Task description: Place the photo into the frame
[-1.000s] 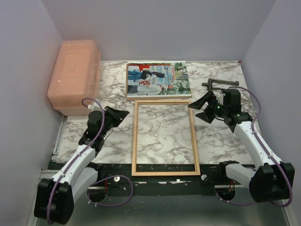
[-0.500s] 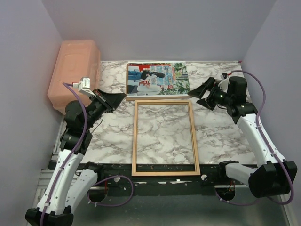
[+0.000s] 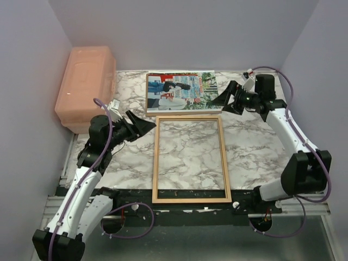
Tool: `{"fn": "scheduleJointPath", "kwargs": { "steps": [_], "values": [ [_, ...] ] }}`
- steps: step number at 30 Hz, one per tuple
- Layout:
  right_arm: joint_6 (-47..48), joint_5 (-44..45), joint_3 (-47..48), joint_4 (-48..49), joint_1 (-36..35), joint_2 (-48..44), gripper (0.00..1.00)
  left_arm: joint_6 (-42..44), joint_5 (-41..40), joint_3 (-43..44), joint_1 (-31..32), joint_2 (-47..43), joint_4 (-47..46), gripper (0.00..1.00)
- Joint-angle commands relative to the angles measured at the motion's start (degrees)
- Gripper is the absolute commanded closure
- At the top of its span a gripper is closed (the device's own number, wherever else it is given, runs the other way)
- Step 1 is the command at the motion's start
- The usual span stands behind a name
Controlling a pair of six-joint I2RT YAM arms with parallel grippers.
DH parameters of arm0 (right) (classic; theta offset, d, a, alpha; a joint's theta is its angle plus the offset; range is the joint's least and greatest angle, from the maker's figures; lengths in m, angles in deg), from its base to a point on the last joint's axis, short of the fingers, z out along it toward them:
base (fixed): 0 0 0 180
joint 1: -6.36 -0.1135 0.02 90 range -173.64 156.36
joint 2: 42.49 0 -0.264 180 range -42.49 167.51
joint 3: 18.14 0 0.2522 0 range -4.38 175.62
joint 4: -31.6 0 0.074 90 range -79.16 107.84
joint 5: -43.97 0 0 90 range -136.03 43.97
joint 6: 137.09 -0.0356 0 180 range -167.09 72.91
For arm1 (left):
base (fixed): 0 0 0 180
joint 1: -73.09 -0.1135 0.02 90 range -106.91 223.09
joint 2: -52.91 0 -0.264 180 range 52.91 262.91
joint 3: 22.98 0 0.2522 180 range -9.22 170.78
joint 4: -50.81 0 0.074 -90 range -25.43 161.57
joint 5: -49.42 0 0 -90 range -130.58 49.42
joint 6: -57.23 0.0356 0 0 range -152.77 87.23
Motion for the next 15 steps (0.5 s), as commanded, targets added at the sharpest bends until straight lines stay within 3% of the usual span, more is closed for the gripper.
{"fn": "scheduleJointPath", "kwargs": {
  "steps": [1,15],
  "values": [
    [6.75,-2.36,6.97,-2.1,-0.04,8.54,0.02,-4.24,4.23,-4.86,-0.06,4.57,-0.62,0.31],
    [17.99,0.36,50.18,-16.88,-3.55,51.58,0.02,-15.6,0.82,-12.05,11.06,21.44,-13.66,0.29]
  ]
}}
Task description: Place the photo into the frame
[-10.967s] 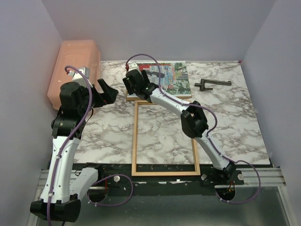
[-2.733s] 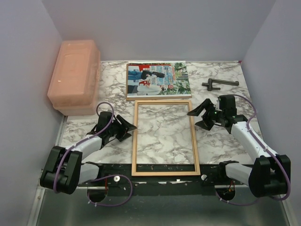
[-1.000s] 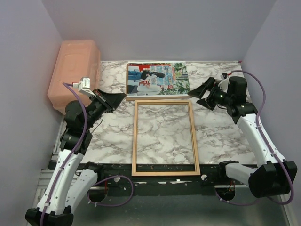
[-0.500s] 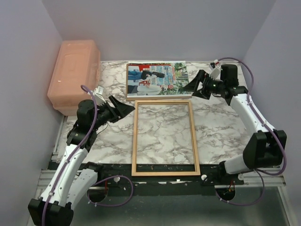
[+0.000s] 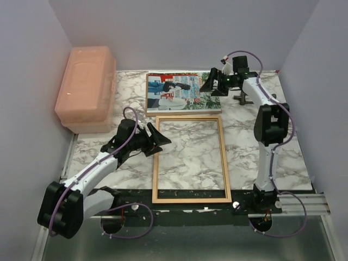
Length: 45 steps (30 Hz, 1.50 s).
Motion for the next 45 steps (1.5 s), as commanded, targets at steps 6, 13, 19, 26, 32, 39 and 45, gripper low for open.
{"fn": "scheduleJointPath", "kwargs": {
  "steps": [6,13,19,26,32,39,45],
  "values": [
    [8.56,0.64,33.09,-18.7,-3.27,27.73,0.02,-5.3,-3.98,0.78,6.18,9.9,-4.91,0.29],
    [9.95,-9.96,30.41,-16.94,-3.79,31.86,0.03,-6.36,-3.32,0.36,7.29,15.62,-7.23,0.3],
    [11.85,-17.39,24.23,-17.73,-4.64,29.48,0.17,-6.83,-3.21,-0.21,7.29,19.15,-9.27,0.3],
    [11.59,-24.49,20.9,-20.08,-4.97,27.73,0.3,-6.41,-3.18,0.8,7.3,22.96,-10.73,0.31],
    [11.24,-26.01,18.9,-20.39,-5.49,26.27,0.41,-5.15,-4.2,1.87,7.29,23.15,-9.74,0.31],
    [12.6,-26.57,15.42,-22.58,-5.85,21.05,0.61,-4.06,-4.61,3.1,7.29,22.87,-8.9,0.31],
    [8.42,-25.04,3.69,-16.04,-5.71,10.33,0.86,-2.47,-4.88,3.44,7.29,18.25,-6.6,0.31]
  ]
}}
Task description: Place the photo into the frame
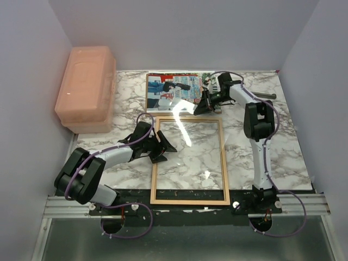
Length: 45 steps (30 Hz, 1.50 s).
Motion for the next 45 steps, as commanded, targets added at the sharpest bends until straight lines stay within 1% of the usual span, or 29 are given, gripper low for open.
{"fn": "scheduleJointPath", "kwargs": {
  "steps": [1,4,6,8,12,17,21,24,26,30,33,36,39,40,41,43,45],
  "values": [
    [-4.94,-0.64,-8.86,4.6,-1.19,-10.56,0.88,2.47,-2.08,2.78,0.26,-5.98,0.24,0.31],
    [-8.55,3.0,-14.2,9.95,-1.2,-16.43,0.95,4.73,-3.39,4.61,0.16,-10.35,5.73,0.31],
    [-10.37,4.0,-16.17,11.52,-1.21,-19.31,0.97,6.55,-4.36,6.9,0.16,-13.19,10.19,0.3],
    [-13.4,5.97,-19.01,13.91,-1.2,-22.6,0.98,8.64,-5.68,9.22,0.15,-15.7,14.83,0.29],
    [-21.15,11.19,-28.32,21.33,-1.21,-30.95,0.99,12.12,-9.14,12.41,-0.26,-20.34,22.96,0.27],
    [-32.87,16.23,-44.65,33.86,-1.22,-44.0,0.99,15.91,-11.46,13.41,-2.38,-24.23,30.62,0.27],
    [-43.08,21.66,-57.79,43.96,-1.25,-55.19,0.99,18.55,-12.71,12.86,-4.14,-26.6,34.55,0.27],
    [-52.15,23.31,-68.72,55.55,-1.28,-62.53,0.99,19.55,-12.46,11.37,-5.63,-28.46,35.55,0.27],
    [-54.43,25.58,-73.7,57.65,-1.76,-65.89,0.99,19.82,-12.32,10.27,-6.77,-29.61,35.92,0.27],
    [-54.7,29.32,-79.52,57.57,-3.77,-70.65,0.98,21.15,-13.27,8.41,-8.64,-30.73,37.52,0.26],
    [-55.0,32.94,-83.25,57.85,-5.67,-74.05,0.96,23.43,-15.64,7.99,-9.39,-29.91,39.77,0.23],
    [-55.7,36.69,-87.32,58.86,-7.56,-77.43,0.94,24.7,-16.17,7.43,-9.93,-28.31,40.69,0.21],
    [-55.95,38.78,-90.78,59.02,-9.66,-79.68,0.9,24.69,-15.05,6.01,-9.94,-26.91,39.15,0.21],
    [-55.94,38.7,-92.15,59.28,-10.02,-80.2,0.87,24.35,-14.63,5.5,-9.94,-26.55,38.28,0.21],
    [-55.85,38.08,-93.31,59.7,-10.34,-80.53,0.8,24.09,-13.91,4.76,-9.94,-26.11,37.43,0.21],
    [-55.13,36.72,-95.5,60.15,-10.42,-81.16,0.64,23.6,-12.92,3.62,-9.92,-25.3,35.73,0.21],
    [-52.76,35.36,-96.31,60.12,-10.43,-81.24,0.51,23.5,-11.99,2.54,-9.94,-24.28,34.25,0.21]
  ]
}}
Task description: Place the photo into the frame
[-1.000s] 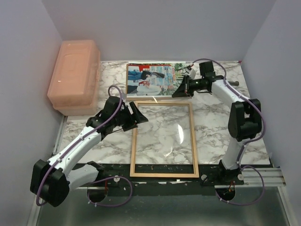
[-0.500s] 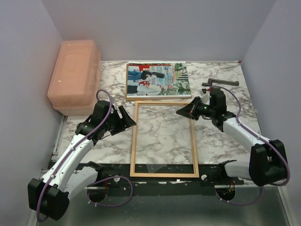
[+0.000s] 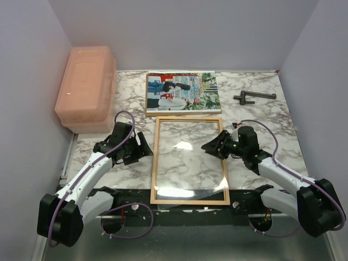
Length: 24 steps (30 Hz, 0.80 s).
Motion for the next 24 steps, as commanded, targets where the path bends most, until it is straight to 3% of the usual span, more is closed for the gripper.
{"fn": "scheduleJointPath", "kwargs": {
  "steps": [1,5,10,16,24],
  "values": [
    [3.71,-0.9,-2.33,2.36,-0.47,-0.73,0.45,0.37,2.2,-2.61,-0.26,2.24,-3.83,0.21],
    [8.76,-5.64,-1.48,5.86,-0.46,3.15,0.36,0.59,2.83,-4.1,-0.26,4.59,-5.86,0.21],
    [10.22,-13.57,-0.93,16.15,-0.47,11.0,0.37,0.48,4.4,-6.25,-0.35,7.35,-9.83,0.21],
    [10.32,-21.66,-0.68,20.81,-0.48,13.74,0.48,0.54,5.64,-7.7,-0.35,10.2,-12.93,0.22],
    [14.73,-23.84,2.08,9.71,-0.47,8.95,0.7,1.55,6.31,-7.52,-0.35,9.48,-14.02,0.23]
  ]
}}
